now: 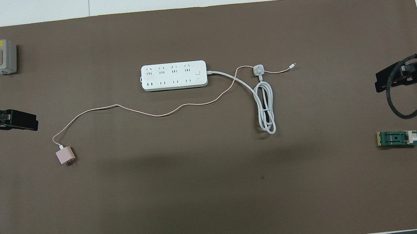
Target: Unplug charger and place it aside
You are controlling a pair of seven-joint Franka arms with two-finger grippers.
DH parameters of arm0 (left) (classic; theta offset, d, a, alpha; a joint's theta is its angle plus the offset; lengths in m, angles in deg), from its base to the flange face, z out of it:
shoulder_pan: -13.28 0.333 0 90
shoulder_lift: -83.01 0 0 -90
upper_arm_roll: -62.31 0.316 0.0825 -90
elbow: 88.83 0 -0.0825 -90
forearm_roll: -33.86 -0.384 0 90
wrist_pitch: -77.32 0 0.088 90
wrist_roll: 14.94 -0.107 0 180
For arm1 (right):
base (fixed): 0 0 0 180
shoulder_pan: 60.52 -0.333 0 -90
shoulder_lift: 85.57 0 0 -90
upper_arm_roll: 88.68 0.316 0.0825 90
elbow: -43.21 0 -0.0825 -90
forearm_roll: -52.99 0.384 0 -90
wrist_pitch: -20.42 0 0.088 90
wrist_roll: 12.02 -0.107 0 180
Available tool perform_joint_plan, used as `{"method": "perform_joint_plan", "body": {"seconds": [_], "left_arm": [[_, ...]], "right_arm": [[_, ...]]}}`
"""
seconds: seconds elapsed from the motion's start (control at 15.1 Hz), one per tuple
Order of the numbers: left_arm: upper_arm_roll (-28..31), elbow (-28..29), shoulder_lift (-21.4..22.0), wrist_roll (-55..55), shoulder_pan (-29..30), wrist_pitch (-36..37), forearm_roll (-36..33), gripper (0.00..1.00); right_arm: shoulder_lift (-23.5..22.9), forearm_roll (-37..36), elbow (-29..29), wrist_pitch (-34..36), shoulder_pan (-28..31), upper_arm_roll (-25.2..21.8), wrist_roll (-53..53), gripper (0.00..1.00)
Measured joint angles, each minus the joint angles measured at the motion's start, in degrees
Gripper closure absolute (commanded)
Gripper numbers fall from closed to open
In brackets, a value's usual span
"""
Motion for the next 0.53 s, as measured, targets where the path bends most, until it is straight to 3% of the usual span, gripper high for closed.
{"method": "perform_joint_plan", "body": {"seconds": [0.53], "left_arm": [[0.1,0.1,0.6,0.2,0.0,0.7,0.1,0.0]], "right_arm": [[0.0,0.0,0.0,0.0,0.0,0.0,0.0,0.0]]}}
